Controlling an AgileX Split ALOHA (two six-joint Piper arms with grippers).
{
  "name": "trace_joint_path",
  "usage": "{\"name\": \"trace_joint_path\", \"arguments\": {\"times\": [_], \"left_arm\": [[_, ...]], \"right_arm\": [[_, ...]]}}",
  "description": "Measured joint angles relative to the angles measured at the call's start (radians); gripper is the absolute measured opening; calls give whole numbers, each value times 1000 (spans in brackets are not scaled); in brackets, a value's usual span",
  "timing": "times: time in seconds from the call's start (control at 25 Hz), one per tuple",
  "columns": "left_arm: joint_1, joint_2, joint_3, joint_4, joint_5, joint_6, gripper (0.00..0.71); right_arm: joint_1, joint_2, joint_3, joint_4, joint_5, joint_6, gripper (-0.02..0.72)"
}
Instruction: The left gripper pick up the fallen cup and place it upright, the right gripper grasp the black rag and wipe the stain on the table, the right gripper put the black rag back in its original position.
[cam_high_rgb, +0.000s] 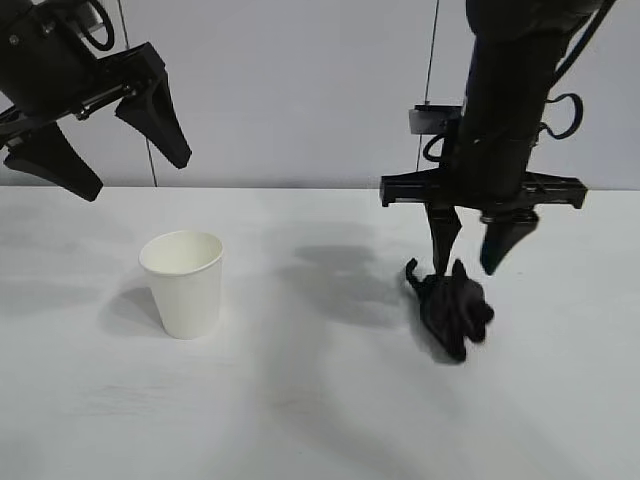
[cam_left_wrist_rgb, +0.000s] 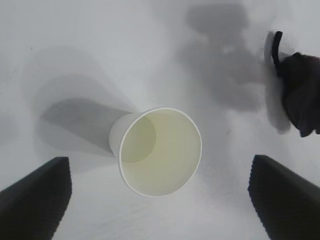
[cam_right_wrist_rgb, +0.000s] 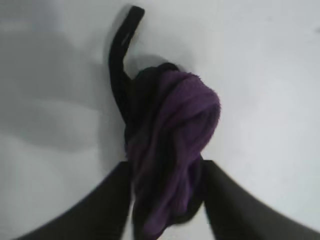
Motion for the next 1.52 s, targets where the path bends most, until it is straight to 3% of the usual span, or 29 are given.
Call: {"name": "trace_joint_path", "arguments": {"times": [0.08, 0.16, 0.36, 0.64, 1.04, 1.52], "left_arm": [[0, 0, 0, 0, 0, 0, 693], [0, 0, 0, 0, 0, 0, 693], [0, 0, 0, 0, 0, 0, 693], [0, 0, 0, 0, 0, 0, 693], [0, 0, 0, 0, 0, 0, 693], [0, 0, 0, 0, 0, 0, 693]], "right_arm": [[-4, -19, 6, 0, -1, 0, 571], [-5, -44, 9, 6, -2, 0, 588], [-30, -136, 9, 37, -2, -3, 596], [-122, -270, 31, 95, -10, -62, 596], [-145, -293, 225, 243, -149, -134, 589], [-145, -293, 228, 258, -184, -142, 589]]}}
